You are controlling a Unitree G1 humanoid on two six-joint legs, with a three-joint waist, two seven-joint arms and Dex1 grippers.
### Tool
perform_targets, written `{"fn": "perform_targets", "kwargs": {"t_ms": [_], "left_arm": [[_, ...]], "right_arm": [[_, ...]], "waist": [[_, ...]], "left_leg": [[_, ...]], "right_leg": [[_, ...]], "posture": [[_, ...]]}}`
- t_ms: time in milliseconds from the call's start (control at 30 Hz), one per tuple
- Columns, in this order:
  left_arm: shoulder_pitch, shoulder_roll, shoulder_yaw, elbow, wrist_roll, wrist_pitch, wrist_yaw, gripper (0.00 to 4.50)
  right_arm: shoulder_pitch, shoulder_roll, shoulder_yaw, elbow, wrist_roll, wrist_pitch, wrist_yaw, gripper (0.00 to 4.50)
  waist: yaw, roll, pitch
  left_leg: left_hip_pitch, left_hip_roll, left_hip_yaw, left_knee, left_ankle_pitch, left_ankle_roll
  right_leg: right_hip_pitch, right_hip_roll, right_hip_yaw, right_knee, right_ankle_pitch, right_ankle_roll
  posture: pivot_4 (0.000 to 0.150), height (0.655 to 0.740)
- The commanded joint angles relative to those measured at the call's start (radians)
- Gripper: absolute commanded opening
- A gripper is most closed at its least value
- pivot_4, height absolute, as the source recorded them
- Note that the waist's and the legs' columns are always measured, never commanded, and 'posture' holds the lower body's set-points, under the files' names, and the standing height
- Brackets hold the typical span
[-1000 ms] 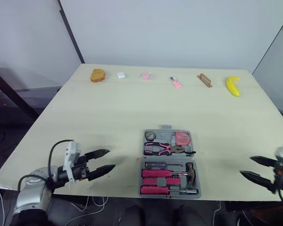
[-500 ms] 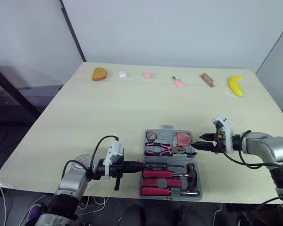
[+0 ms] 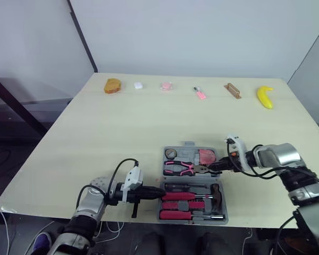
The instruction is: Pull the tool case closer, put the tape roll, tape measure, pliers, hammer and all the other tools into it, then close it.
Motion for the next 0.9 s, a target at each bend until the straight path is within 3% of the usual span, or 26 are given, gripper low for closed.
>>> {"fn": "perform_targets", "kwargs": {"t_ms": [33, 700, 900], "left_arm": [[0.020, -0.002, -0.027, 0.079, 0.069, -0.012, 0.028, 0.03], [-0.012, 0.022, -0.016, 0.168, 0.066, -0.111, -0.002, 0.03], [-0.008, 0.028, -0.016, 0.131, 0.060, -0.103, -0.001, 0.03]], "right_arm": [[-0.040, 0.042, -0.035, 0.006, 0.038, 0.018, 0.037, 4.50], [0.055, 0.047, -0.276, -0.182, 0.222, 0.187, 0.031, 4.50], [0.085, 0.043, -0.271, -0.210, 0.218, 0.167, 0.009, 4.50]], "waist": [[-0.001, 0.001, -0.001], [-0.003, 0.007, -0.005], [-0.003, 0.007, -0.005]], "left_leg": [[0.000, 0.000, 0.000, 0.000, 0.000, 0.000], [0.000, 0.000, -0.001, 0.000, 0.000, 0.000], [0.000, 0.000, -0.001, -0.001, 0.000, 0.000]], "right_leg": [[0.000, 0.000, 0.000, 0.000, 0.000, 0.000], [0.000, 0.001, 0.000, 0.001, 0.000, 0.000], [0.000, 0.001, 0.000, 0.000, 0.000, 0.000]], "posture": [[0.150, 0.7400], [0.150, 0.7400], [0.150, 0.7400]]}}
